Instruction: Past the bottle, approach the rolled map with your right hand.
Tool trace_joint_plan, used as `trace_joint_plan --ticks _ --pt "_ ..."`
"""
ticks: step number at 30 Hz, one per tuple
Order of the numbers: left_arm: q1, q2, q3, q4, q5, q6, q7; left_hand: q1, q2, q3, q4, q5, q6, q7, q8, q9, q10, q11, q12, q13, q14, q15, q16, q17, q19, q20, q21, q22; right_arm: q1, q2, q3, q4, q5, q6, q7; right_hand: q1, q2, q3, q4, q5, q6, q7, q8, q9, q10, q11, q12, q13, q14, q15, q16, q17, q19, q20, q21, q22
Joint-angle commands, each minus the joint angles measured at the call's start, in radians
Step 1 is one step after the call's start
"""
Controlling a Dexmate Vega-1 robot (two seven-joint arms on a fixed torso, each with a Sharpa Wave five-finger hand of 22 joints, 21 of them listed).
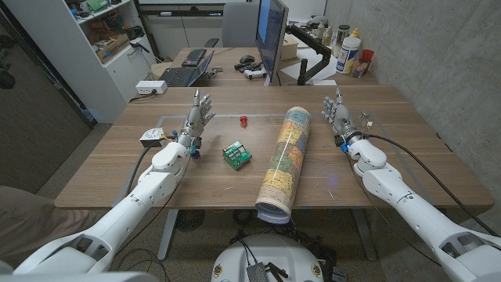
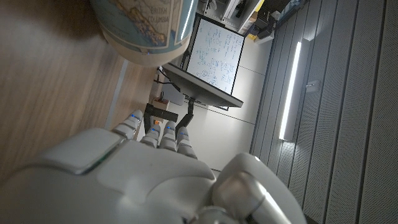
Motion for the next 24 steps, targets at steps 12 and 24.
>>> trace_joint_plan --ticks 12,24 --pt "-0.007 -0.006 0.012 -0.001 0.000 0.002 -0.017 0.012 0.004 -0.009 -0.001 0.004 0.002 -0.007 0.003 0.005 -0.002 -0.011 0.006 0.004 -0.010 0.000 0.007 0.005 0.001 0.005 0.006 0.005 -0.018 -0.017 0.006 -0.033 -0.029 0.010 -0.036 0.001 0.008 -0.005 0.000 0.007 0.002 0.009 0.007 0.004 0.001 0.010 0.003 0.005 -0.007 -0.001 0.005 0.003 0.005 0.001 0.007 0.002" --pt "0.002 -0.003 0.008 -0.012 -0.008 -0.008 -0.031 0.013 0.005 -0.010 -0.002 0.004 0.003 -0.008 0.002 0.005 -0.001 -0.010 0.006 0.004 -0.012 0.001 0.006 0.005 0.001 0.005 0.006 0.005 -0.038 -0.049 0.005 -0.086 -0.098 0.017 -0.096 0.028 -0.004 0.000 -0.017 0.008 -0.002 0.006 0.010 0.004 -0.007 -0.001 -0.001 0.005 -0.012 -0.012 0.003 0.003 0.008 -0.006 0.008 0.002"
